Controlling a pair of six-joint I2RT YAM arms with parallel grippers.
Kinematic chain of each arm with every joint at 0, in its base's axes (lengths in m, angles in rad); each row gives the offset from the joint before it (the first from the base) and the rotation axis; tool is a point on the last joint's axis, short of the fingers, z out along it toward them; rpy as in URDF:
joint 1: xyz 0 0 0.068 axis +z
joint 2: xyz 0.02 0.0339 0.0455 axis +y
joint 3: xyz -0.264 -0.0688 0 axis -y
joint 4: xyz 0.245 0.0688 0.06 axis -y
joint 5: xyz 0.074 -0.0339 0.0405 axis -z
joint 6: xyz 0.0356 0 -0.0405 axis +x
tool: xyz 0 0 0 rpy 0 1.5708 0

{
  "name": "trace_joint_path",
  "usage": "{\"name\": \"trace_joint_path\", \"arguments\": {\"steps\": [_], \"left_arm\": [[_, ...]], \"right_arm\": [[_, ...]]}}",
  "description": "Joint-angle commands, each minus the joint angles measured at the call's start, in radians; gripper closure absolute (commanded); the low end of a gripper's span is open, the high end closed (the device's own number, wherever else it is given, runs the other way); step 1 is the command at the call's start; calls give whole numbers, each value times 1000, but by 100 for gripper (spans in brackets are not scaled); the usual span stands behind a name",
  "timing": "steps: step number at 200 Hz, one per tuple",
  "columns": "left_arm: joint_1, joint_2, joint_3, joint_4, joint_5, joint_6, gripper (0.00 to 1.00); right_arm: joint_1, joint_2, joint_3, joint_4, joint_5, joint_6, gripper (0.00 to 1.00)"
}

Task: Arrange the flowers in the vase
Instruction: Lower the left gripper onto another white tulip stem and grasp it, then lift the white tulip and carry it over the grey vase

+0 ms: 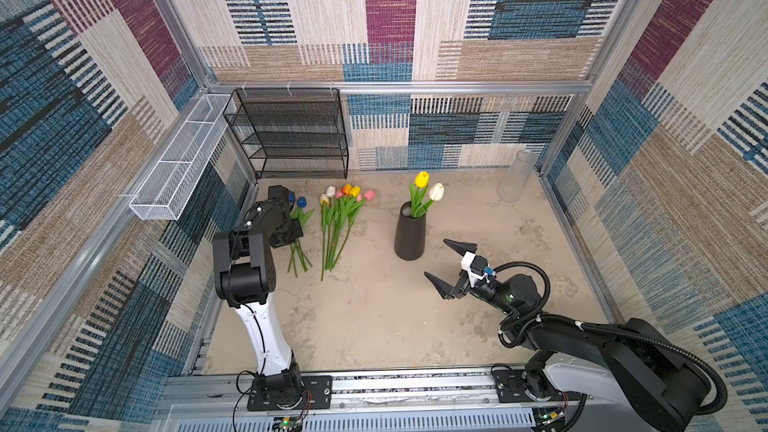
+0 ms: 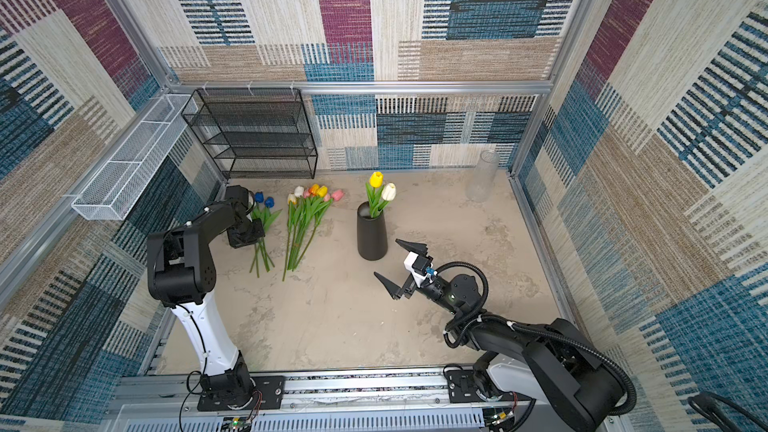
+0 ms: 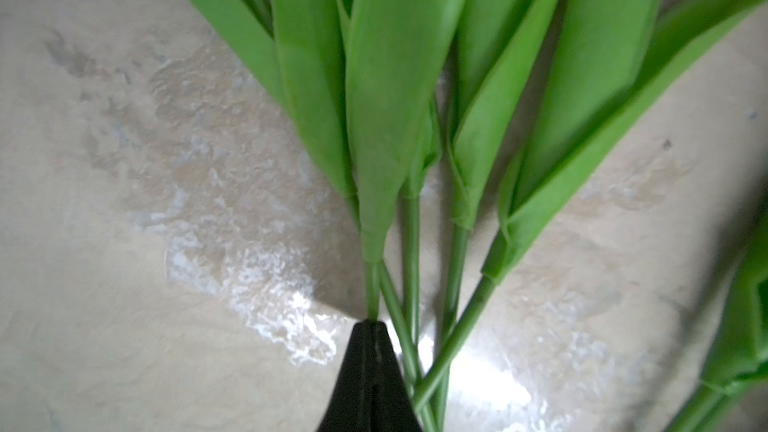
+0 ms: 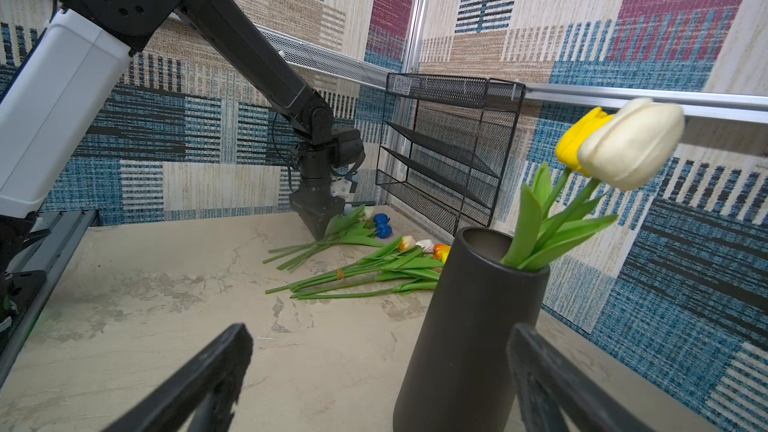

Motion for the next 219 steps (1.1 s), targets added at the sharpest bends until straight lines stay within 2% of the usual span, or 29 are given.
{"name": "trace_joint_path", "arguments": {"steps": [1,112,149,181,219], "left_arm": [[1,-44,-23,-9,-3,2,100],[1,-351,-189,21,63,-35,100],[-4,-523,-238,43,82,-47,100],[-52,-717,-316,198,238,6,100],[-217,-933,-464,495,375,79,100]], "right_arm": [[3,3,4,20,2,-4,0],[2,-9,2,22,-2,5,0],[2,-14,1,23,-6,8,0],[2,-16,0,25,-13,11,0],[2,-14,-7,41,-13,12,0]]}}
